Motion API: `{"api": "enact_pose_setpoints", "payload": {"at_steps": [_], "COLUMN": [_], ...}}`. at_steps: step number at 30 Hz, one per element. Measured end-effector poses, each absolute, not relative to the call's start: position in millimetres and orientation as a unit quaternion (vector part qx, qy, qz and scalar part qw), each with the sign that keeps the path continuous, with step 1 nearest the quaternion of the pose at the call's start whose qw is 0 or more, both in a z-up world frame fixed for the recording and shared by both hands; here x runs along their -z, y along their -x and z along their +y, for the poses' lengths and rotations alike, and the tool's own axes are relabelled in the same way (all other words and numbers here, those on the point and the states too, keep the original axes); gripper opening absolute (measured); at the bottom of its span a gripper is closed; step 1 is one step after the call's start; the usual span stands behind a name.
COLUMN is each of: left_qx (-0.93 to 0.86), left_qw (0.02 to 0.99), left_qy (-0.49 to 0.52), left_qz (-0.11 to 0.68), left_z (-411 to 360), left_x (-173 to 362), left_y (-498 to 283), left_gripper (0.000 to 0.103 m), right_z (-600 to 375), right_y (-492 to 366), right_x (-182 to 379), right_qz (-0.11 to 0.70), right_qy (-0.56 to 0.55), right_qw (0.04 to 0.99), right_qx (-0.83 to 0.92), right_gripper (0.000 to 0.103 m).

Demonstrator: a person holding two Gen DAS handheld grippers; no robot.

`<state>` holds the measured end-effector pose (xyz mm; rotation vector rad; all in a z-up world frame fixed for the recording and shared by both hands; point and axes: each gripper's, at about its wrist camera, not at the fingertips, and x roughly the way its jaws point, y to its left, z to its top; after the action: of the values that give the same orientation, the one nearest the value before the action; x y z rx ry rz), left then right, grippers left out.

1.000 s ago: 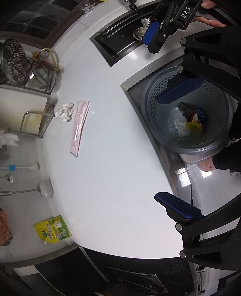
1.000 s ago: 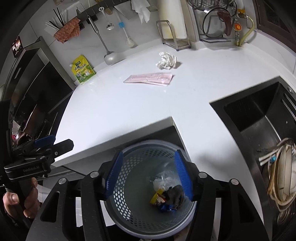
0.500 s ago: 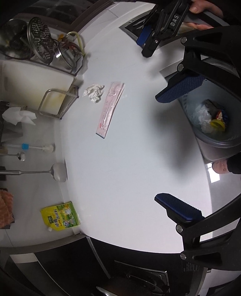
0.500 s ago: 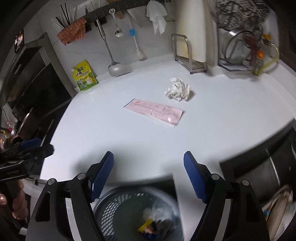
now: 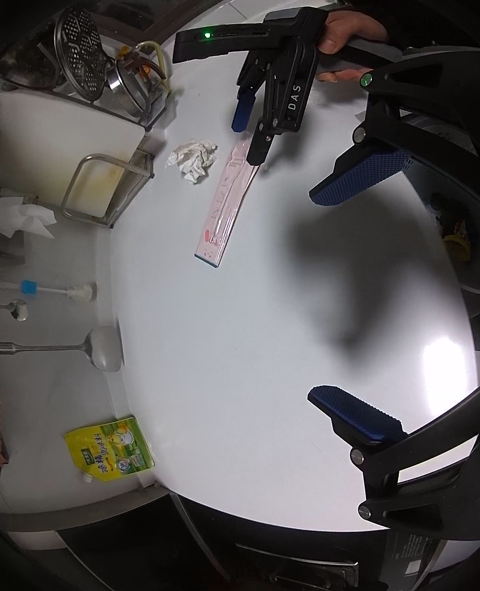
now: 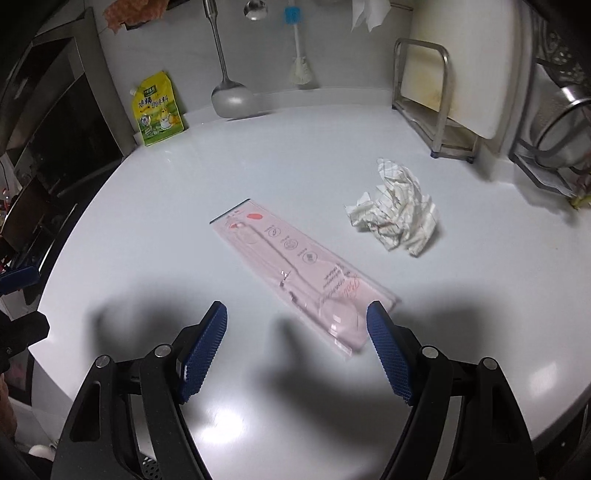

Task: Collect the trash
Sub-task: 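Move both open tools to the pink packet and tissue on the counter, then grasp the pink packet with the right tool while the left tool grasps the crumpled tissue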

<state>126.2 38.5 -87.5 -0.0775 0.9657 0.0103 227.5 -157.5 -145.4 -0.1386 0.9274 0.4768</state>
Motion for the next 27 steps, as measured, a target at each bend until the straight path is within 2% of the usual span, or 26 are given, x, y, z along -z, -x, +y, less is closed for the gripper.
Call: {"api": "enact_pose_setpoints", "payload": {"at_steps": [11, 19, 20, 22, 27], "left_qx": [-0.009, -0.011, -0.011, -0.010, -0.008], "left_qw": [0.878, 0.878, 0.878, 0.878, 0.878], "left_qy": [0.045, 0.044, 0.044, 0.045, 0.045], "left_qz": [0.477, 0.477, 0.476, 0.476, 0.477], "left_z": [53, 58, 58, 57, 56], "left_x": [102, 103, 102, 102, 104], "left_y": [-151, -156, -156, -156, -157], "left_gripper": [0.096, 0.096, 0.096, 0.096, 0.096], "right_z": [-121, -116, -115, -114, -113], "right_y": [-259, -271, -270, -266, -259], "right_x": [165, 173, 174, 174, 172], "right_qz": [0.451, 0.460, 0.460, 0.454, 0.448], "right_qy": [0.129, 0.132, 0.135, 0.145, 0.140], "right_qw": [0.847, 0.842, 0.841, 0.843, 0.848], "right_qx": [-0.251, -0.250, -0.251, -0.249, -0.245], "right_gripper": [0.075, 0.074, 0.073, 0.064, 0.054]}}
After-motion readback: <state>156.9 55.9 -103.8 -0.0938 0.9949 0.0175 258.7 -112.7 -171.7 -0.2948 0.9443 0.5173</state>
